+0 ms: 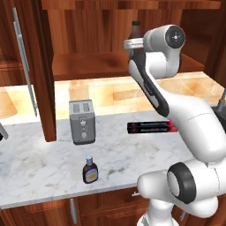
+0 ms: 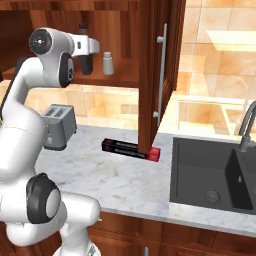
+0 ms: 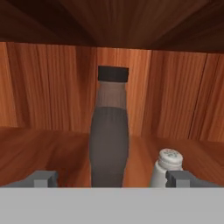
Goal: There are various items on the counter. Only move the condiments/shakers into the cabinet.
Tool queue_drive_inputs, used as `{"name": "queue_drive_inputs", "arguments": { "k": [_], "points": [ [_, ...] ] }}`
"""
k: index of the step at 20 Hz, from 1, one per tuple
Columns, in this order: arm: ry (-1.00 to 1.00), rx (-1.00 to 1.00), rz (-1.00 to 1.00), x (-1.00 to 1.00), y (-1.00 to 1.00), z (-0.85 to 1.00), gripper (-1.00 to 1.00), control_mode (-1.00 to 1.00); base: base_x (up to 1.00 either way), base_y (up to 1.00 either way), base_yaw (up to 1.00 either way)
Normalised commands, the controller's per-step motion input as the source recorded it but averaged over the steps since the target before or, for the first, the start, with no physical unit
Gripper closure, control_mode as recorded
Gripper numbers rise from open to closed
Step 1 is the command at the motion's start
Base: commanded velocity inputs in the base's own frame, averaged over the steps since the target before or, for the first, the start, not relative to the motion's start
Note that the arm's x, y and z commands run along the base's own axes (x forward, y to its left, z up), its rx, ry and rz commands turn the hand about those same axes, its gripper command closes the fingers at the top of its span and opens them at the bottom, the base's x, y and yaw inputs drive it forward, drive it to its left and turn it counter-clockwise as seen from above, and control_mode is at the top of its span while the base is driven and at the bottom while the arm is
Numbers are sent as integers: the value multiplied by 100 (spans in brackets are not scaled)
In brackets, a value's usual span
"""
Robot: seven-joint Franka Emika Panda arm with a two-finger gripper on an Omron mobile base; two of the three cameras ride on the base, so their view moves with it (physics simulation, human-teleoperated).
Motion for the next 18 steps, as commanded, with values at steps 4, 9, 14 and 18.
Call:
{"name": "queue_drive_inputs", "arguments": {
  "k": [4,9,14,18],
  "points": [
    [-2,3,0,-98,-1,10,-100,-100,0,0,0],
    [0,7,0,-100,-7,20,-100,-100,0,0,0],
    [0,4,0,-100,-2,13,-100,-100,0,0,0],
    [7,0,0,-100,0,1,-100,-100,0,0,0]
  ]
}}
